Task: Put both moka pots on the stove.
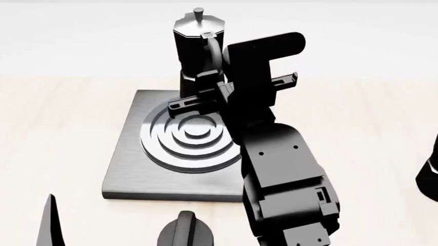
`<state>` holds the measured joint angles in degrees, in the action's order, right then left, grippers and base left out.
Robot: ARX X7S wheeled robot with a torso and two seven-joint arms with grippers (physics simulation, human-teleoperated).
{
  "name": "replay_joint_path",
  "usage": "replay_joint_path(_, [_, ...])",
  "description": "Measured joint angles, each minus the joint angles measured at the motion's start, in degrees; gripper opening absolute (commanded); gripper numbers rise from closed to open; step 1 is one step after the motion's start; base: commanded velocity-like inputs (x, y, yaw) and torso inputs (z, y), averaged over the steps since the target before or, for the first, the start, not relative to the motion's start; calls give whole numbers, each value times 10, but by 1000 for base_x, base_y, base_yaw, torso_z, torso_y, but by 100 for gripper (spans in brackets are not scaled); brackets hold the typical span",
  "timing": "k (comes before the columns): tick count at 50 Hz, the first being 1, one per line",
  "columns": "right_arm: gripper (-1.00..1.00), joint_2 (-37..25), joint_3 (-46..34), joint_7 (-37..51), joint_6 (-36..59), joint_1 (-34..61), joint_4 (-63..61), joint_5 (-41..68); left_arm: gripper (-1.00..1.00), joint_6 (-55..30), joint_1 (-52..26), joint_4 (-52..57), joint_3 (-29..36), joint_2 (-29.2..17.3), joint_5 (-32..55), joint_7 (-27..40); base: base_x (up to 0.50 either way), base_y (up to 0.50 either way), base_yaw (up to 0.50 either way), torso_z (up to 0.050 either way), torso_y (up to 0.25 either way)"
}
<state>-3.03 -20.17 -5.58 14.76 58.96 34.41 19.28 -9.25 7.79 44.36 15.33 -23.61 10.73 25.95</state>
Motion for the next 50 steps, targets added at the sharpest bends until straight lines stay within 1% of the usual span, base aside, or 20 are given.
replay_joint_path(8, [-100,13,-21,0,-33,10,41,15,100,-2,0,1,-1,-2,3,1,0,0,0,0,1])
replay_joint_path(21, [-100,18,-53,8,-63,22,71,43,100,-2,1,1,0,-5,6,2,0,0,0,0,1])
replay_joint_path(50, [-100,15,-108,25,-103,30,99,90,100,4,0,-3,2,-8,9,5,0,0,0,0,-156])
